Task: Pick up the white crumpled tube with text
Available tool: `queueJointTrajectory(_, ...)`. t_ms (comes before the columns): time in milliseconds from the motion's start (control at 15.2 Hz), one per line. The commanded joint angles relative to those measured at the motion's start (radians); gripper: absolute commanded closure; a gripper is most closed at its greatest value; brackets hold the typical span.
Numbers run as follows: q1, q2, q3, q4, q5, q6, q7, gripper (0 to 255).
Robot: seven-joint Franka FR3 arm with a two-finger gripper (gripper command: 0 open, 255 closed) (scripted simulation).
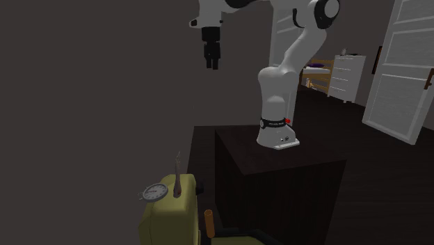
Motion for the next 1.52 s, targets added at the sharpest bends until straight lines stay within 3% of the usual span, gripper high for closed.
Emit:
queueJointTrajectory(0,0.000,0.000,0.000,0.000,0.000,0.000,0.000,0)
queueJointTrajectory(792,0.058,0.328,0.221,0.087,0.120,0.180,0.321,0)
queueJointTrajectory(1452,0.092,0.702,0.354,0.306,0.097,0.286,0.591,0)
